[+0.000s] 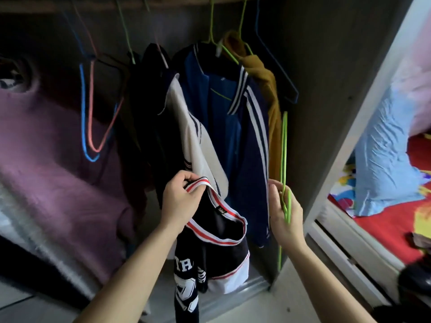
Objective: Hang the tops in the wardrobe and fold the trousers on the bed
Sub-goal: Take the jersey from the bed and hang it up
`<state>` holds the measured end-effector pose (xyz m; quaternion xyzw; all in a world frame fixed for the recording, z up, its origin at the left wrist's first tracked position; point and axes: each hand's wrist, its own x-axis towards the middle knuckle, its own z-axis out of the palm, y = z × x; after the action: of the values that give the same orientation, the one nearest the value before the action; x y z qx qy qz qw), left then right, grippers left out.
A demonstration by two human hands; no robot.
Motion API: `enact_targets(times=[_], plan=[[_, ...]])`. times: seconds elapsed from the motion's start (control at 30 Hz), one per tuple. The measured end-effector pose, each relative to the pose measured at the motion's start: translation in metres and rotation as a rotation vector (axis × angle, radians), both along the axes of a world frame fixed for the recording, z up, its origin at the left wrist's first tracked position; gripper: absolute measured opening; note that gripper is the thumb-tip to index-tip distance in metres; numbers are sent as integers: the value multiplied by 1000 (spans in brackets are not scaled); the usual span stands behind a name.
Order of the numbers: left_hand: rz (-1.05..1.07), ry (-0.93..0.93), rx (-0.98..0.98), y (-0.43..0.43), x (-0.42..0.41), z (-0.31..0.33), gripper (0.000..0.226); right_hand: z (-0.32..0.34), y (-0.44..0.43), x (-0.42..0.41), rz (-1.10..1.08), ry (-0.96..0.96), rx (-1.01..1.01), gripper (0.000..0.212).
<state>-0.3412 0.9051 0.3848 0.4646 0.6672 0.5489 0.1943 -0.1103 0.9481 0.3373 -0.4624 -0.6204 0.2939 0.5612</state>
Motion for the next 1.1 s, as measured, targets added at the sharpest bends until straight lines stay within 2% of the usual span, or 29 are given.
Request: enact_targets(times=[0.13,0.23,0.33,0.43,0.53,0.67,0.73,0.8,0.83,0.93,1.03,1.1], plan=[[-27,32,-72,17,17,-21,8,5,-14,45,55,-107,-38,27],[4,76,-116,30,28,-34,8,20,-16,83,180,-310,-77,32],[29,145,-131,39,39,-38,8,33,-16,119,319,-525,-154,26],[31,216,-125,44,52,-32,7,48,-20,133,440,-577,-255,29],[-88,230,-120,45,71,-21,6,55,-14,119,469,-553,-344,36],[-383,329,-87,43,100,-3,18,41,2,84,505,-642,-435,26],[-413,235,-64,42,103,6,20,30,7,79,441,-582,-448,27],[-358,162,-15,42,96,12,22,27,8,88,339,-389,-457,30],[-330,190,10,42,91,13,24,28,9,94,312,-278,-461,32],[-265,468,43,45,80,13,25,39,12,107,364,-87,-459,28],[-203,745,-37,48,81,12,23,49,15,107,460,-75,-413,22],[-187,801,-45,48,85,12,19,50,19,107,467,-82,-361,19]])
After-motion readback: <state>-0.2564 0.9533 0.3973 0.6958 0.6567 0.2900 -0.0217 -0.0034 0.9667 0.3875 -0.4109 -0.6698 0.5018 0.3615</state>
